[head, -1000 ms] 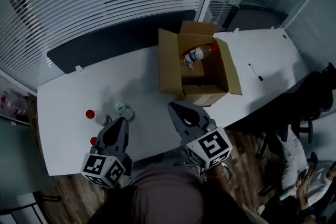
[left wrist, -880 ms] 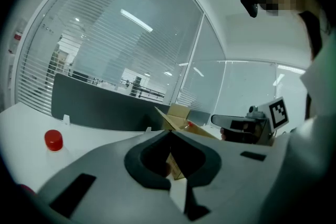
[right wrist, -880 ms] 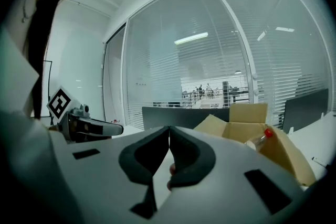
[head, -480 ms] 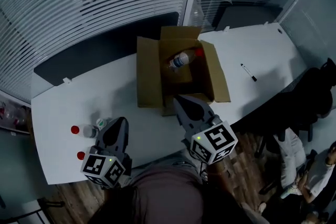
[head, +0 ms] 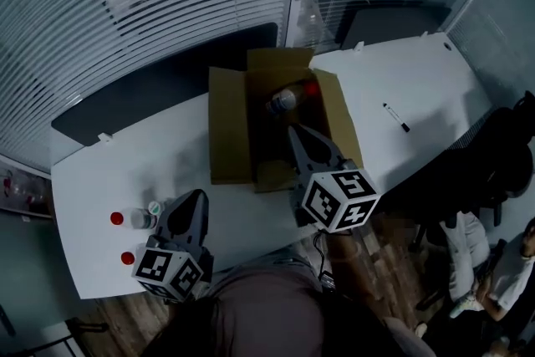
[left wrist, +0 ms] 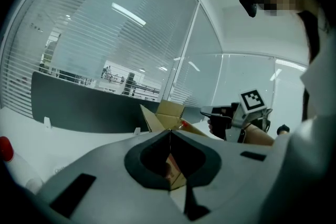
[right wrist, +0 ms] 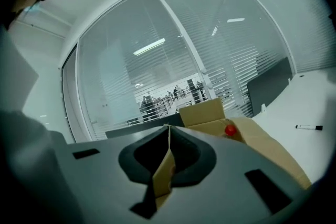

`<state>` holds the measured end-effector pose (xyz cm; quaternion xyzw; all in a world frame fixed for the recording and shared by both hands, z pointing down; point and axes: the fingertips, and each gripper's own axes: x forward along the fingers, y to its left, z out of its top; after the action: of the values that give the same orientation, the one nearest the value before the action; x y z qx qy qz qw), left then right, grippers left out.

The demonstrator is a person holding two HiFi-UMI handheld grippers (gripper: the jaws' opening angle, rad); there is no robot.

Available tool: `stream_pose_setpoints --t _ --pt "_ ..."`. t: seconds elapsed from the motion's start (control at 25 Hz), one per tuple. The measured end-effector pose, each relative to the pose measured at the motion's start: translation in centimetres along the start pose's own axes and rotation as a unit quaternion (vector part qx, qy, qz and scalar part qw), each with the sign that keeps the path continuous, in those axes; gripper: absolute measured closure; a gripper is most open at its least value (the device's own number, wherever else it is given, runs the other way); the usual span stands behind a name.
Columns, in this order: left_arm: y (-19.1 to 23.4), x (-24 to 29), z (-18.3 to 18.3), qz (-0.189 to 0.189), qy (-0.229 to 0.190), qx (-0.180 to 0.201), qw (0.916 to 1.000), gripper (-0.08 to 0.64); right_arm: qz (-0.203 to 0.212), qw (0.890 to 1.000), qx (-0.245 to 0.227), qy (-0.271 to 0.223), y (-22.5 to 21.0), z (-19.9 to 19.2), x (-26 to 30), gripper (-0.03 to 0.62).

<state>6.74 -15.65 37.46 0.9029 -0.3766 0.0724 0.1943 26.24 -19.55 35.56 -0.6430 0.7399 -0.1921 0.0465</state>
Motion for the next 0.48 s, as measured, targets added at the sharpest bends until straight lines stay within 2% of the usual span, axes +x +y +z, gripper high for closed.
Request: stream_pose_setpoints --t 0.24,0.48 --pt "0.7 0.5 0.0 -0.001 -0.003 0.001 1.0000 0.551 -0.028 0.998 0.063 -0.011 -2.7 0.5 2.7 0.566" --pt "1.6 0.8 0.2 0.001 0.004 -0.003 1.0000 0.551 -0.076 0.989 0.128 -0.027 -5.8 0.8 4.9 0.563"
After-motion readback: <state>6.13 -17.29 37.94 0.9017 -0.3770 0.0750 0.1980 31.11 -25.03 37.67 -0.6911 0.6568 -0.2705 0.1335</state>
